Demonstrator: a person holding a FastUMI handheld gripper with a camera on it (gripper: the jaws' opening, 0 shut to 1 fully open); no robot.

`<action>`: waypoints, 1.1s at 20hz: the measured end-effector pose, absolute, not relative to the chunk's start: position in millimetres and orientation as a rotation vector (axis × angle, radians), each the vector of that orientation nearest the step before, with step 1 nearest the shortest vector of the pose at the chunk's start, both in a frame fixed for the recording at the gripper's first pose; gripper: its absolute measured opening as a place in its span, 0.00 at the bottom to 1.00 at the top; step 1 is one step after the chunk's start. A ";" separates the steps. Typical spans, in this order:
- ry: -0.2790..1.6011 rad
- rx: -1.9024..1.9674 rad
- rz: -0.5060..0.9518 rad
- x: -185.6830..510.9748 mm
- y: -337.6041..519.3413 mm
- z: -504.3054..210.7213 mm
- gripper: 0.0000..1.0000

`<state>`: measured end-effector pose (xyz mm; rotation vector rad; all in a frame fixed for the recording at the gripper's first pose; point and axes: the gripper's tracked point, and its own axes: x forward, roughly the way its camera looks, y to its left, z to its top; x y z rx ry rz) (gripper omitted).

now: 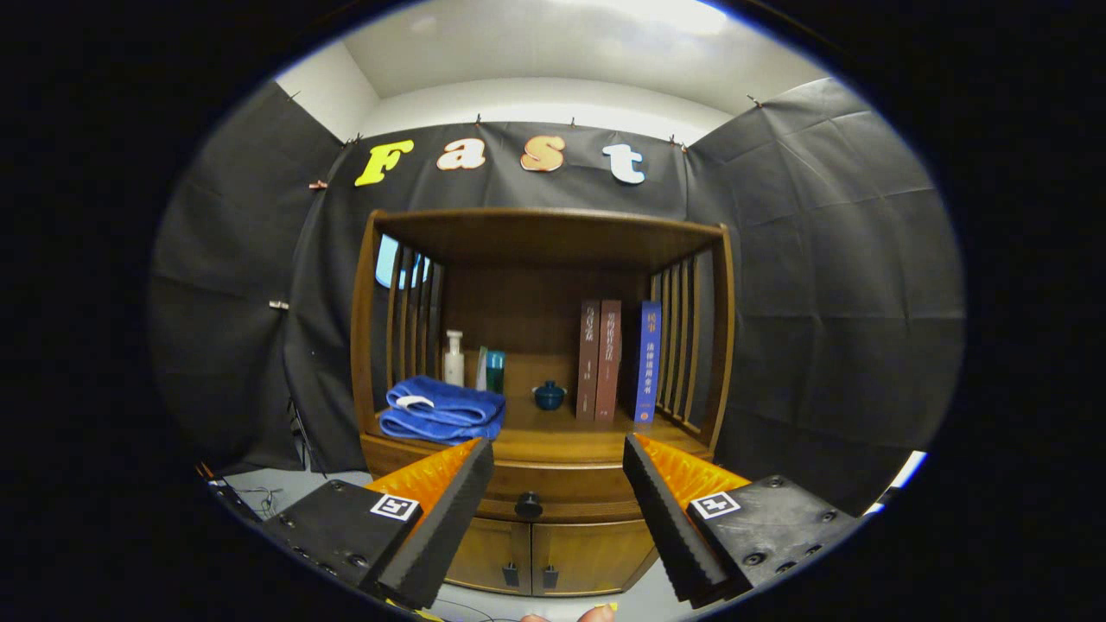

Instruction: Pull open the drawer, take out the items inside it, and place them on the countertop above the cabinet.

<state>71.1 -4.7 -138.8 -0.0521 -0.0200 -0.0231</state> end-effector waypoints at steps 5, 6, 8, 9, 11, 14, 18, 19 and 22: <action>0.030 -0.053 -0.028 123.2 -1.3 -221.0 0.99; 0.045 -0.054 -0.026 133.8 -0.5 -237.0 0.99; 0.071 -0.044 -0.028 156.5 0.3 -262.6 0.99; 0.081 -0.037 -0.032 166.5 0.3 -273.5 0.99; 0.105 -0.024 -0.043 182.3 0.3 -293.6 0.99; 0.137 -0.012 -0.047 204.3 4.3 -316.8 0.98; 0.156 0.027 -0.028 223.1 14.4 -332.4 0.69; 0.163 0.015 -0.036 227.0 14.9 -336.4 0.61; 0.166 -0.021 -0.075 228.8 12.8 -336.3 0.46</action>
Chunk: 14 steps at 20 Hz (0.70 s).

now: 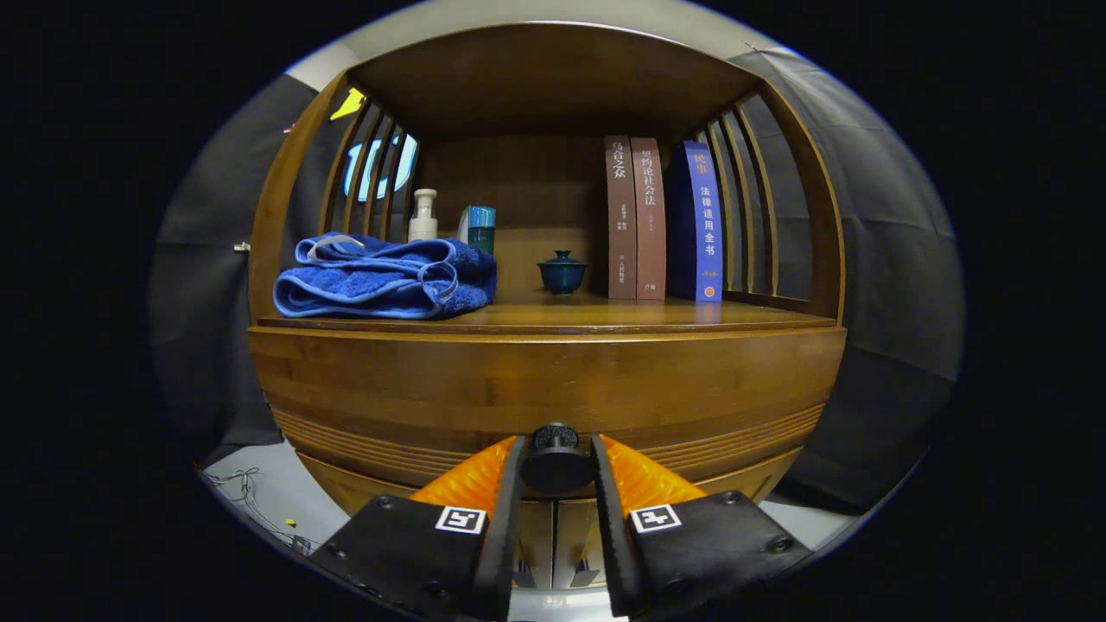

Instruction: Pull open the drawer, take out the items inside it, and place them on the countertop above the cabinet.

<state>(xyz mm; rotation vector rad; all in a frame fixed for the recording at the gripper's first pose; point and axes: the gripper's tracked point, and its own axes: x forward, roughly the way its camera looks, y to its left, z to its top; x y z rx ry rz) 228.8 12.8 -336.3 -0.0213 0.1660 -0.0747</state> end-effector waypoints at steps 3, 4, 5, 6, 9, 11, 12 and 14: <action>0.168 0.003 -0.091 227.8 12.0 -335.6 0.33; 0.176 -0.001 -0.093 226.4 11.8 -336.9 0.33; 0.183 0.007 -0.090 225.2 11.9 -337.3 0.33; 0.186 0.017 -0.085 220.7 13.2 -336.6 0.33; 0.181 0.007 -0.077 199.9 13.1 -334.5 0.33; 0.177 0.000 -0.074 182.1 13.4 -332.9 0.33; 0.180 0.003 -0.070 172.1 14.0 -332.8 0.33; 0.183 0.011 -0.063 154.2 13.6 -331.3 0.33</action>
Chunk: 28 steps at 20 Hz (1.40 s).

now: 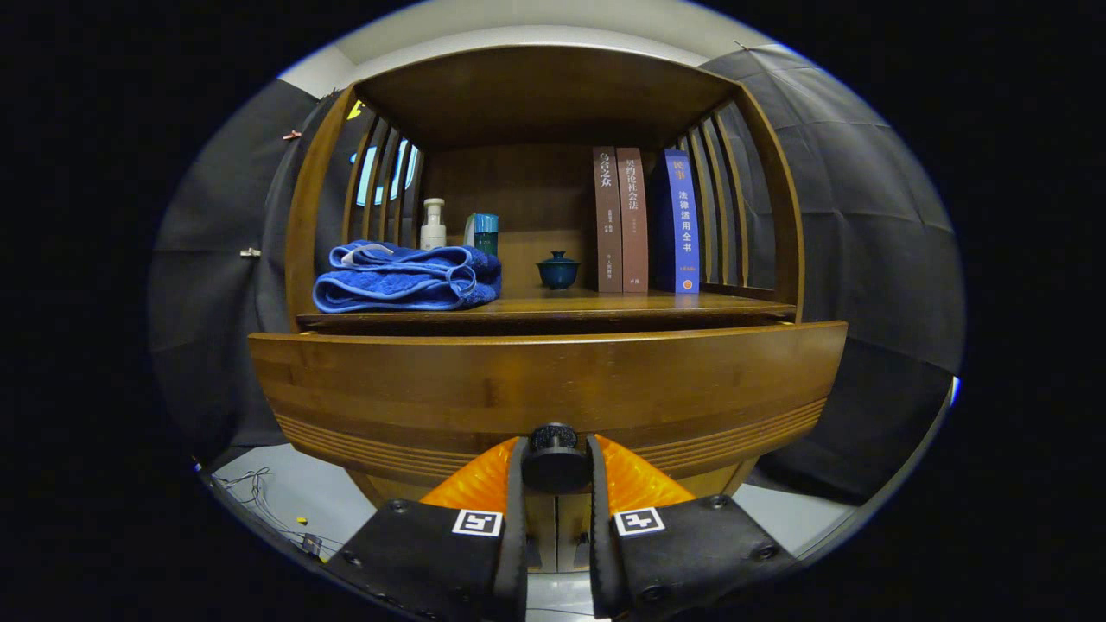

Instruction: Pull open the drawer, take out the items inside it, and place them on the countertop above the cabinet.

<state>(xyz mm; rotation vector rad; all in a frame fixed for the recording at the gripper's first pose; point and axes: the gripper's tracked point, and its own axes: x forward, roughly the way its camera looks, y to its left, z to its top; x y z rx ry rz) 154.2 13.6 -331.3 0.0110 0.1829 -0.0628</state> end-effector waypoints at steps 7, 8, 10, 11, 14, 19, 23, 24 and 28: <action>0.182 0.013 -0.054 99.9 13.2 -327.1 0.33; 0.184 0.014 -0.053 93.0 12.3 -328.4 0.32; 0.193 0.022 -0.052 83.2 11.1 -329.2 0.33; 0.197 0.025 -0.048 79.3 11.6 -330.9 0.33; 0.201 0.016 -0.049 65.9 12.4 -332.6 0.33; 0.194 0.012 -0.045 53.8 12.6 -332.1 0.33; 0.192 0.008 -0.044 53.2 11.2 -333.0 0.33; 0.192 0.008 -0.040 52.9 12.2 -332.0 0.33; 0.163 0.009 -0.038 46.0 7.4 -325.1 0.60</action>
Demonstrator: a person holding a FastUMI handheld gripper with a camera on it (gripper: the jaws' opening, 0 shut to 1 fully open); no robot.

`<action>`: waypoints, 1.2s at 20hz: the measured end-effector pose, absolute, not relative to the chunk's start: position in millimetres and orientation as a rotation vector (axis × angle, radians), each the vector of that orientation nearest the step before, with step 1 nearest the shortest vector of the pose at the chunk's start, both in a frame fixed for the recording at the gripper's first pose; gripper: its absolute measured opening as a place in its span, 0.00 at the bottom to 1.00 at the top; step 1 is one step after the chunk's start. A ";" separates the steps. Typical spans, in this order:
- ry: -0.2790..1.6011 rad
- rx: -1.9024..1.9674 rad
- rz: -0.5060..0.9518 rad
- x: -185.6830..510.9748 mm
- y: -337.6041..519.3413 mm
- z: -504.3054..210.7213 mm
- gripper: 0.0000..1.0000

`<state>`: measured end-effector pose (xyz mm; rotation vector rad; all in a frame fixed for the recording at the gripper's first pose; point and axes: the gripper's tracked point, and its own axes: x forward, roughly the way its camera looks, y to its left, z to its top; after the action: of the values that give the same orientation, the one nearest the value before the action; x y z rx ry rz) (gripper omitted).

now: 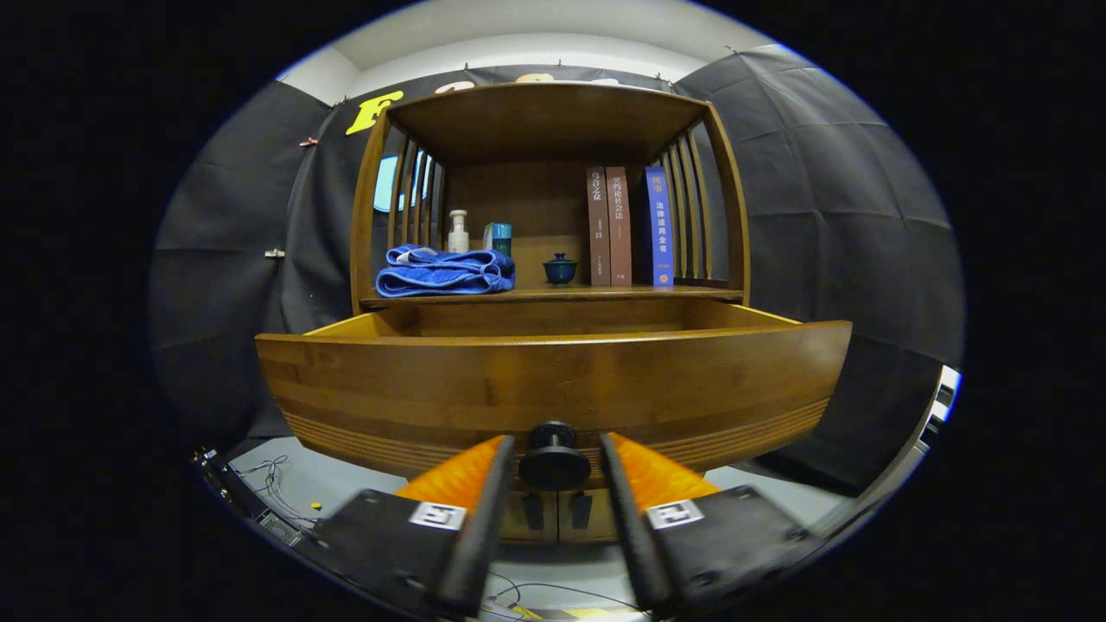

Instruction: Pull open the drawer, take out the items inside it, and place them on the countertop above the cabinet.

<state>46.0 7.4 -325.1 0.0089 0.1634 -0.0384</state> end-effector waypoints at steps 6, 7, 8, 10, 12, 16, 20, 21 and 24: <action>0.151 0.028 -0.016 24.6 3.8 -301.9 0.97; 0.148 0.045 -0.002 22.3 5.1 -293.6 0.97; 0.146 0.062 0.015 19.2 7.0 -282.8 0.97; 0.138 0.056 0.036 14.5 5.5 -262.1 0.97; 0.132 0.026 0.044 13.1 2.4 -242.4 0.97; 0.122 -0.018 0.044 19.8 2.2 -197.1 0.97; 0.112 -0.007 0.028 43.6 1.9 -151.5 0.97; 0.119 -0.007 0.017 52.9 0.9 -143.7 0.98; 0.202 -0.029 0.004 81.7 4.1 -138.0 0.98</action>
<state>81.7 4.1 -138.0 -0.0287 0.2016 0.0037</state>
